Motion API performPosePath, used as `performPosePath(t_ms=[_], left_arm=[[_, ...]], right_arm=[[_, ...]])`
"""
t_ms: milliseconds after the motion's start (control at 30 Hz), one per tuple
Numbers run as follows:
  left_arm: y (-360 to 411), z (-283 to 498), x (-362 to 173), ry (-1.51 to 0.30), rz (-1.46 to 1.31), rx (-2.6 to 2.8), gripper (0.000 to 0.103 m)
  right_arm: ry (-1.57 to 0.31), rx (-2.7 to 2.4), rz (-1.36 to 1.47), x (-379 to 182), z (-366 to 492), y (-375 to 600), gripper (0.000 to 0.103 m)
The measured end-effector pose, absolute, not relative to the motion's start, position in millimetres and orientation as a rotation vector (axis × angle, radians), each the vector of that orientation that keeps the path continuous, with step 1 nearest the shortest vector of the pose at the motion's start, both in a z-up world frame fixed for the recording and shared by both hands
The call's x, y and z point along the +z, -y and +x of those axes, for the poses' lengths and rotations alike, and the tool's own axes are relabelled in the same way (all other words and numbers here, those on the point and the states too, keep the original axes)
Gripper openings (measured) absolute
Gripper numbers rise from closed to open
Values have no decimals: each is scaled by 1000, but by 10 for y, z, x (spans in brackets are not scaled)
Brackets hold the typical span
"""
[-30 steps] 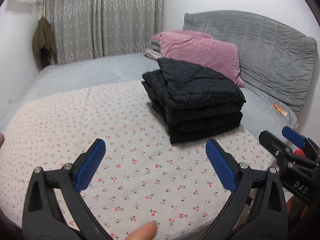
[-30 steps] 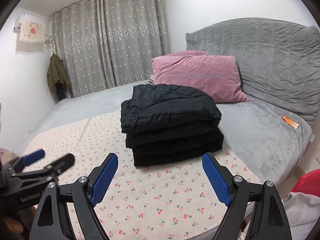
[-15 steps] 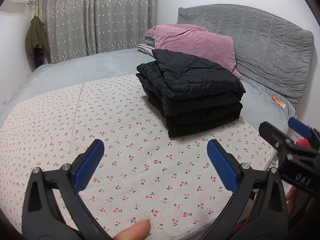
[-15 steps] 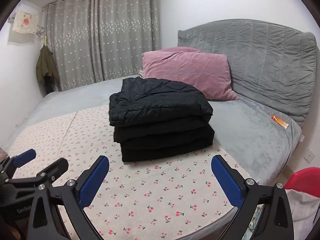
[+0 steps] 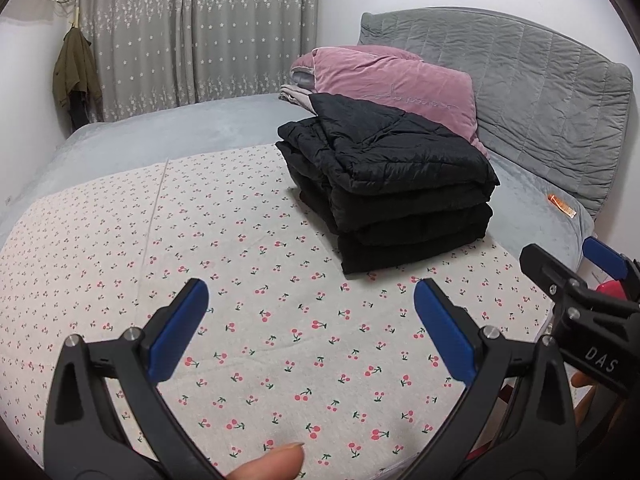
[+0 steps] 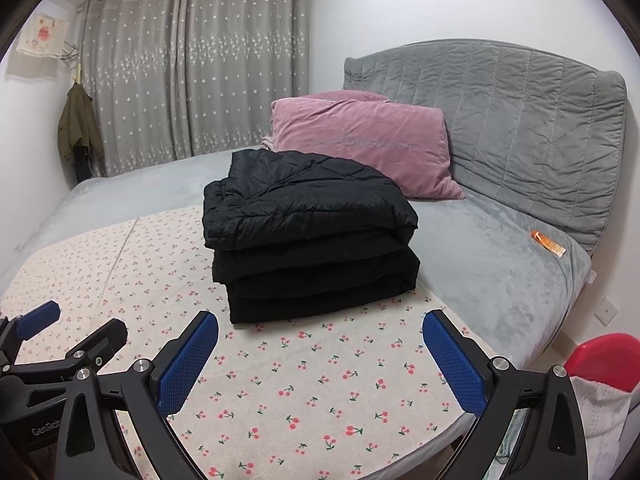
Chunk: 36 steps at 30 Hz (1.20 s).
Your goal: Fold large clothes
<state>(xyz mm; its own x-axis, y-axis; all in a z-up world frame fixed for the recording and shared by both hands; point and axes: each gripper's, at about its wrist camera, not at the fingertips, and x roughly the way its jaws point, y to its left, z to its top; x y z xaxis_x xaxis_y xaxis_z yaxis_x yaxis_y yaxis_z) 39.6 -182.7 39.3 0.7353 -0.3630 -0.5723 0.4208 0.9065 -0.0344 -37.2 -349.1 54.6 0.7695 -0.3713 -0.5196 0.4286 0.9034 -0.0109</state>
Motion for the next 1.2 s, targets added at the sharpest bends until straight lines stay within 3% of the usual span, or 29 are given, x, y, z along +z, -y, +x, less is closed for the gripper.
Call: performPosePath(t_ms=[1200], left_arm=[[1962,456,309,-603,113,-414,102]], right_arm=[[-550,-473,73,442,-353,3507,103]])
